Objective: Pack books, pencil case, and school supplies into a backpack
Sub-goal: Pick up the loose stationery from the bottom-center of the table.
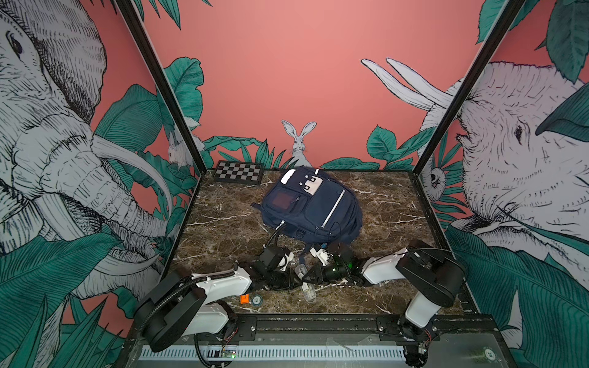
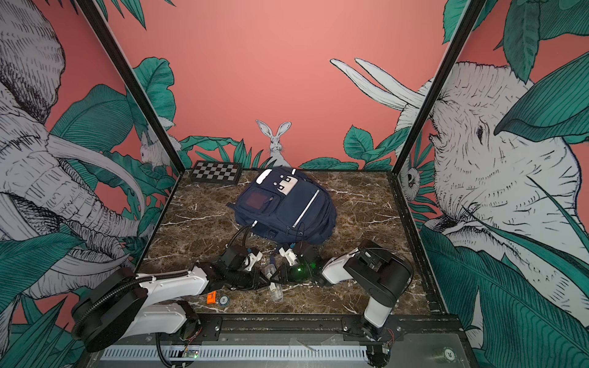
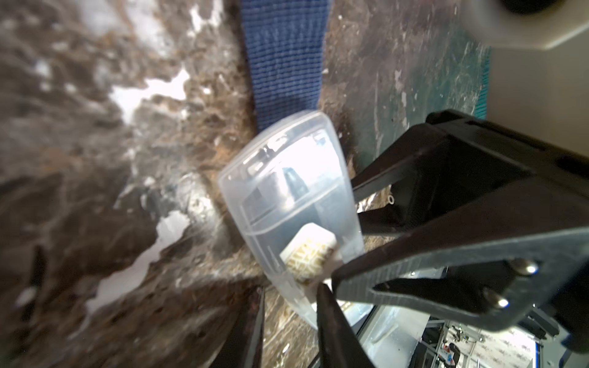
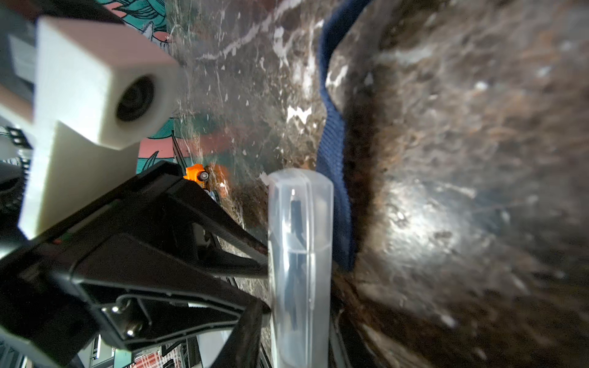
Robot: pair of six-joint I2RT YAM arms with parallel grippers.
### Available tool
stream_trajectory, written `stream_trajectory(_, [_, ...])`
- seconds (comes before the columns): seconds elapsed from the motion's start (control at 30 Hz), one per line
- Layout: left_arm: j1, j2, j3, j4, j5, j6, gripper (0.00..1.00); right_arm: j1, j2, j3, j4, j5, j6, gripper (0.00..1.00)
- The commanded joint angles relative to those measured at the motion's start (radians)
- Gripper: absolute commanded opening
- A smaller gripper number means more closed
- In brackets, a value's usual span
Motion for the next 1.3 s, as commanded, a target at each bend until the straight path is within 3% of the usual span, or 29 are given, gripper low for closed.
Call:
stream_trajectory(0.0, [-0.007,0.033,-0.017,-0.004,-0.023,-0.012,0.30,0.030,0.055,-0.023,-0.069,0.027,0.020,0.33])
stream_trajectory(0.17, [-0.006,0.003,-0.015,-0.037,-0.034,-0.002,0.30,0.035,0.101,-0.026,0.023,0.025,0.068,0.23])
stream_trajectory(0.47, [-0.007,0.011,-0.013,-0.032,-0.041,0.001,0.10,0.064,0.166,-0.015,0.143,-0.011,0.117,0.28])
stream_trajectory(0.63, [-0.006,-0.005,-0.007,-0.061,-0.053,0.011,0.11,0.054,0.125,-0.036,0.107,0.005,0.097,0.14])
stream_trajectory(0.83, [0.004,-0.110,0.058,-0.238,-0.097,0.088,0.18,0.010,-0.048,-0.071,-0.073,0.035,0.026,0.03])
stream_trajectory(1.0, [0.005,-0.192,0.253,-0.493,-0.201,0.239,0.37,-0.058,-0.338,-0.047,-0.403,0.075,-0.085,0.02])
stream_trajectory(1.13, [0.004,-0.144,0.423,-0.593,-0.257,0.339,0.46,-0.168,-0.565,-0.003,-0.686,0.110,-0.172,0.02])
stream_trajectory(1.27, [0.003,0.000,0.616,-0.642,-0.305,0.426,0.53,-0.366,-0.733,0.062,-0.914,0.132,-0.254,0.00])
